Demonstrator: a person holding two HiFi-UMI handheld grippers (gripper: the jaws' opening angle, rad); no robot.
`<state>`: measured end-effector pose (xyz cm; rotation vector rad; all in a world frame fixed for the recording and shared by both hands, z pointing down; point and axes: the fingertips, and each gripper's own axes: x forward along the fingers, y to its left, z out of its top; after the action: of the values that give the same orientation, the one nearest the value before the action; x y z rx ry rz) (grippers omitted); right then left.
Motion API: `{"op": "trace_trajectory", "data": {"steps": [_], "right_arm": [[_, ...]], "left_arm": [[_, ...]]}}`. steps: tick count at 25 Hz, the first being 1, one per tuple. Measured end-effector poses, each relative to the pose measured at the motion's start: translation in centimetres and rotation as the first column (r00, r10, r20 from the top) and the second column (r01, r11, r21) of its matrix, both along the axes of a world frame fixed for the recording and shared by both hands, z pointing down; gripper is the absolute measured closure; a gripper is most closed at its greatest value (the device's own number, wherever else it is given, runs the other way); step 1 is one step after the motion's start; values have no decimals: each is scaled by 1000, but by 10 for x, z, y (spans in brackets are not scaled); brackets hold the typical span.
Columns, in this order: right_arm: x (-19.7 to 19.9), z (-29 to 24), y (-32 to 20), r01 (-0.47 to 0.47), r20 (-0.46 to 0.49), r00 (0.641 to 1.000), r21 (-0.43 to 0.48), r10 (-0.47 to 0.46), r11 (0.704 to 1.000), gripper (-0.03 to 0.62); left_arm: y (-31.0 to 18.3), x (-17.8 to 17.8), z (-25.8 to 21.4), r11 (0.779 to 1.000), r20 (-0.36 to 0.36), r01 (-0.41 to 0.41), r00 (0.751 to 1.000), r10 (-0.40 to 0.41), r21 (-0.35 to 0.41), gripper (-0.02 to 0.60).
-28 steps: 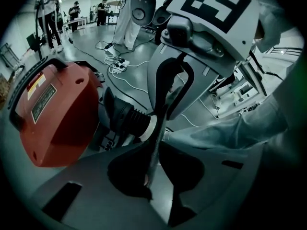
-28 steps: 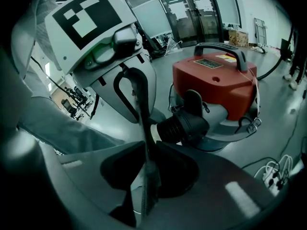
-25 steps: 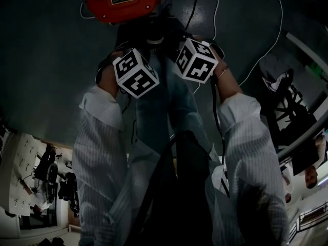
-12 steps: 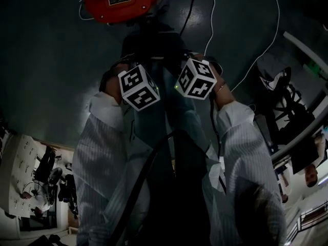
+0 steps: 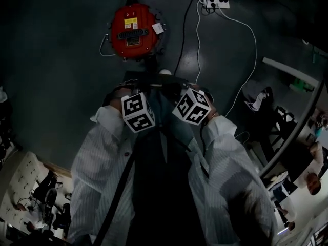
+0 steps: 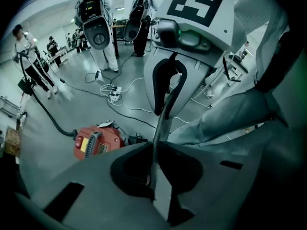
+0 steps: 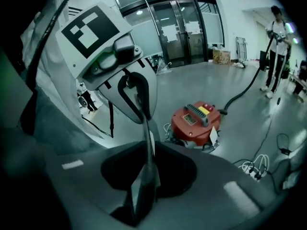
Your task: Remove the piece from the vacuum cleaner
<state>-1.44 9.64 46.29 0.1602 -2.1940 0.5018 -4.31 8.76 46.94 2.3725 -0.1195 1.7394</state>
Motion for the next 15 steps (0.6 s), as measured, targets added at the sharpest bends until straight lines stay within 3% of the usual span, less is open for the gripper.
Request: {"op": "trace_trajectory", "data": {"steps": [4,7,9,12,15], "right_arm": [[3,-81,-19,-132,89,988,46,127,990,534],[9,-144,-43,-296,224,935,63,276,953,525],[23,-190,-66,-434,326,864,91,385,896,526],[50,-255,-90,-612,441,741,131,507,780,557],[66,-308,-101,-699,497,672,180,549,692,592]], "left_arm": [[-15,2,-77,996,-49,85,995,-84,10,548],[-31,4,-126,987,-83,153,985,-148,56,549],[-42,5,-155,974,-109,206,975,-195,94,549],[-52,6,-192,949,-152,287,952,-267,128,549],[-61,5,-222,918,-189,364,924,-334,159,549]]}}
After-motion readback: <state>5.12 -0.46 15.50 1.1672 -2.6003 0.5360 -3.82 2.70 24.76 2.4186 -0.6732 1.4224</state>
